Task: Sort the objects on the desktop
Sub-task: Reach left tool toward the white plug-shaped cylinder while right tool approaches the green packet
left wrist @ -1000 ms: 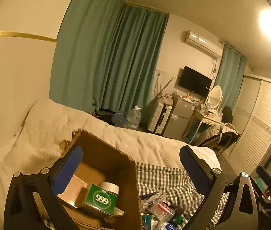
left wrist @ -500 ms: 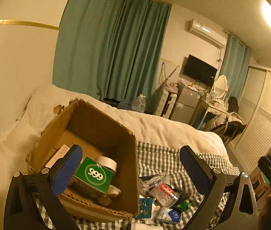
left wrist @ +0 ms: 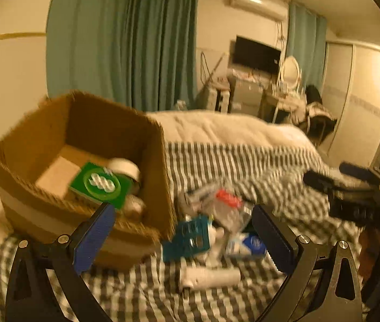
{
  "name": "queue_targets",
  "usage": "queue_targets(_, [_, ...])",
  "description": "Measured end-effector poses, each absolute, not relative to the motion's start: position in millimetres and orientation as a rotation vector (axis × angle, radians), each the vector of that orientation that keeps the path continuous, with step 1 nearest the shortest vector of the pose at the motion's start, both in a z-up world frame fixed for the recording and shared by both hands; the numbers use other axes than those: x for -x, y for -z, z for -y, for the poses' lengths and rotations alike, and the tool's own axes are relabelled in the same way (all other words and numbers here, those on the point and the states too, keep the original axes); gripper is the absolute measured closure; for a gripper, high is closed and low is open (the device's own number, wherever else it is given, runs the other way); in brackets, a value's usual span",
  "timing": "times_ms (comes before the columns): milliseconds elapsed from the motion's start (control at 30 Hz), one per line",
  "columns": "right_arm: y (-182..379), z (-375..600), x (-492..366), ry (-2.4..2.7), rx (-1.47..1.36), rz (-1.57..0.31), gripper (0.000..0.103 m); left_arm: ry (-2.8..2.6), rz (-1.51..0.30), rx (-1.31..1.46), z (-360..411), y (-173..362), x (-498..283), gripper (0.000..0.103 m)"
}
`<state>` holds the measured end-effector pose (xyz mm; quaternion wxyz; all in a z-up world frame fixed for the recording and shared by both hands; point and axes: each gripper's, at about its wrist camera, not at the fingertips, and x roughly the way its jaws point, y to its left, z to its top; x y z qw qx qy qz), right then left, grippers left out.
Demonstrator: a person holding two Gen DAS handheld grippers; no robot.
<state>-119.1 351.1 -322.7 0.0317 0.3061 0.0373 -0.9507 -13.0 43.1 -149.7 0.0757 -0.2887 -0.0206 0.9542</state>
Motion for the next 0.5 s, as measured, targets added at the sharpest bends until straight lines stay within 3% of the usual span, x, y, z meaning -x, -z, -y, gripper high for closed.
queue_targets(233, [363, -365, 139, 2.884, -1.107, -0.029, 0.000, -2.705, -0.043, 1.089, -71, 203, 15, 0.000])
queue_targets(367, [384, -365, 145, 2.851, -1.177, -0.060, 0.001, -2.690, -0.199, 1.216, -91, 230, 21, 0.000])
queue_targets(500, [400, -362, 152, 2.819, -1.226, -0.069, 0.002, -2.625, -0.242, 1.380, -99, 250, 34, 0.000])
